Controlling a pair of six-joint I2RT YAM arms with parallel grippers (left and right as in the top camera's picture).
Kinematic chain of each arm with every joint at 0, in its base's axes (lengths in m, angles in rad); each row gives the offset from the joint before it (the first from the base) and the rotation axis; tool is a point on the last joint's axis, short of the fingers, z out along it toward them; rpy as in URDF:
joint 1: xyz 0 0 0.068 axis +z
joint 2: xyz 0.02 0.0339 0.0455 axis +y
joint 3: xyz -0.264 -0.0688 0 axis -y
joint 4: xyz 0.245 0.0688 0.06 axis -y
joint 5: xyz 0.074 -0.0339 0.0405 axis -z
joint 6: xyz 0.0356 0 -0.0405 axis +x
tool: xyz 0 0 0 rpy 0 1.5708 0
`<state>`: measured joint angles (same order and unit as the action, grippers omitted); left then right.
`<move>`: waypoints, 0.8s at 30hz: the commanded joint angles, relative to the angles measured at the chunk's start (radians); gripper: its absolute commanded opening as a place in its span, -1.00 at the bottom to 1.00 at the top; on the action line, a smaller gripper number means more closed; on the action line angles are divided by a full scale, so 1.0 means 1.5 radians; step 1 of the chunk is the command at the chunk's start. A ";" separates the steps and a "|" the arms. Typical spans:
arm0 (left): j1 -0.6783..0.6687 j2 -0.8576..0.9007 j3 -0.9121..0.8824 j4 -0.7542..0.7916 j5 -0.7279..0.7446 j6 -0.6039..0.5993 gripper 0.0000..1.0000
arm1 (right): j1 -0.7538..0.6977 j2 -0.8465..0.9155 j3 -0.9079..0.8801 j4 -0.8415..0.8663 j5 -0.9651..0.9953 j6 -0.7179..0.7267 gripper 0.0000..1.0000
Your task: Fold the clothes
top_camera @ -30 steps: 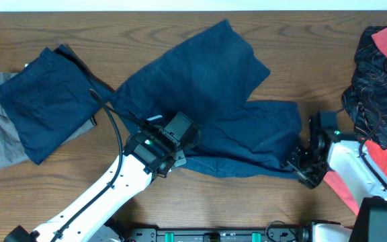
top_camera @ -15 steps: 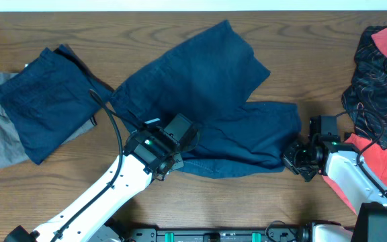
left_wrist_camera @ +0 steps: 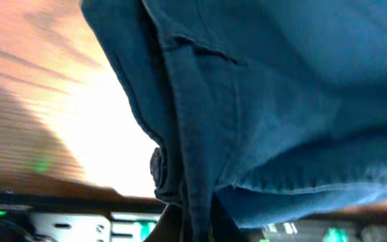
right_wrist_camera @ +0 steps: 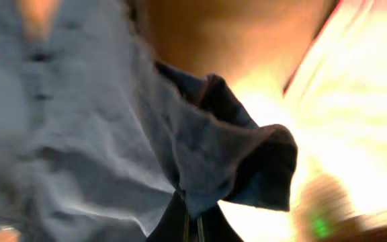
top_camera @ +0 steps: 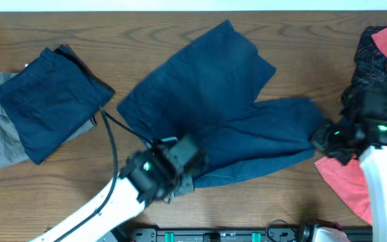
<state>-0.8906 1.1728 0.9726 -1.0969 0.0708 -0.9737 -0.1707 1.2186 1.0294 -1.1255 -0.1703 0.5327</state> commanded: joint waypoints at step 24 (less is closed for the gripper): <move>0.272 -0.016 -0.001 0.196 -0.176 -0.160 -0.88 | 0.161 0.259 0.275 0.203 0.022 -0.156 -0.98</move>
<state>-0.5613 1.1168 0.9722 -0.8093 -0.1501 -1.2797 0.0437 1.5688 1.3899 -0.8444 -0.1509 0.3168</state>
